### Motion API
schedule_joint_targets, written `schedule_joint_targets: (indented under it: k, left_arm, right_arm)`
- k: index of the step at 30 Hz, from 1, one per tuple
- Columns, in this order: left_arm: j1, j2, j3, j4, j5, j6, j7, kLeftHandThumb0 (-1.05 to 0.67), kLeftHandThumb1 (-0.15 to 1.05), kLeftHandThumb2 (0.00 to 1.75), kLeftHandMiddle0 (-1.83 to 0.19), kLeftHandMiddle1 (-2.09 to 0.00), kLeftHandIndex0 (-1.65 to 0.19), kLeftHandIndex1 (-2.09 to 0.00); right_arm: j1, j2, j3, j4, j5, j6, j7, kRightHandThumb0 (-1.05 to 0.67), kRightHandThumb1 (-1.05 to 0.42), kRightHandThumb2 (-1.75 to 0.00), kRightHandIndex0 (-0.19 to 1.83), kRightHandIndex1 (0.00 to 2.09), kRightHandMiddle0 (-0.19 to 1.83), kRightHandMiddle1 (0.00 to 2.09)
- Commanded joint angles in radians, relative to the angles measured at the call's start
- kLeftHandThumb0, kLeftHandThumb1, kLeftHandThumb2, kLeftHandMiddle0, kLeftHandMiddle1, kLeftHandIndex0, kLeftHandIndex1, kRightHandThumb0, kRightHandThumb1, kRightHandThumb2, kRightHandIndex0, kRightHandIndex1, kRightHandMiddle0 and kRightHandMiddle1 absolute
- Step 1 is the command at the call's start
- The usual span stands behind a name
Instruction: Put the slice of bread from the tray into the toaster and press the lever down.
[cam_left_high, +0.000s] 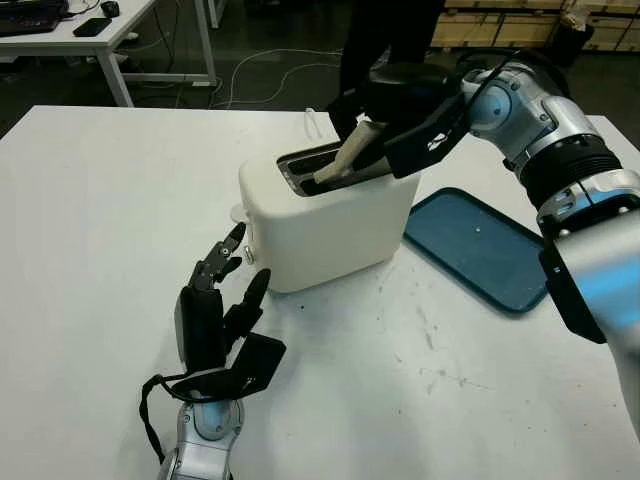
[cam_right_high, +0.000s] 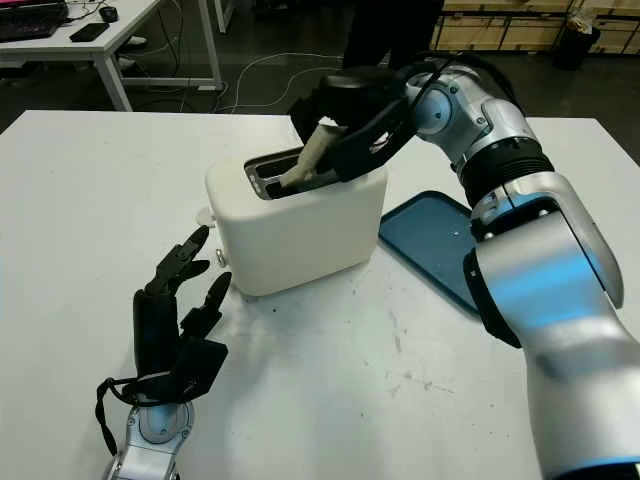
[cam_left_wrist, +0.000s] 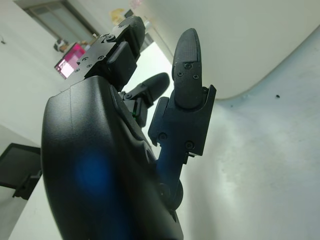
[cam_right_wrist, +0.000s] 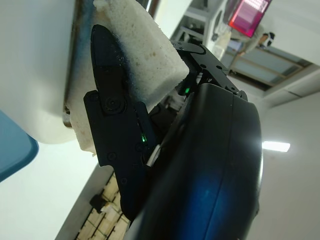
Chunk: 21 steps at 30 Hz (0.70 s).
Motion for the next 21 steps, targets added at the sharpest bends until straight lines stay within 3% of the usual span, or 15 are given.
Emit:
schedule_joint_targets:
  k: [1, 21]
  left_arm:
    - [0.01, -0.029, -0.006, -0.009, 0.009, 0.005, 0.012, -0.49, 0.92, 0.27, -0.33, -0.97, -0.55, 0.0]
    - [0.002, -0.028, -0.015, -0.004, 0.011, 0.009, 0.021, -0.49, 0.92, 0.28, -0.32, -0.97, -0.55, 0.0]
  right_arm:
    - [0.018, 0.009, 0.003, 0.006, 0.002, -0.009, 0.018, -0.45, -0.92, -0.21, 1.13, 1.75, 0.88, 1.74]
    - [-0.015, 0.0, -0.012, 0.002, 0.005, -0.008, 0.051, -0.42, -0.92, -0.23, 1.1, 1.75, 0.87, 1.74]
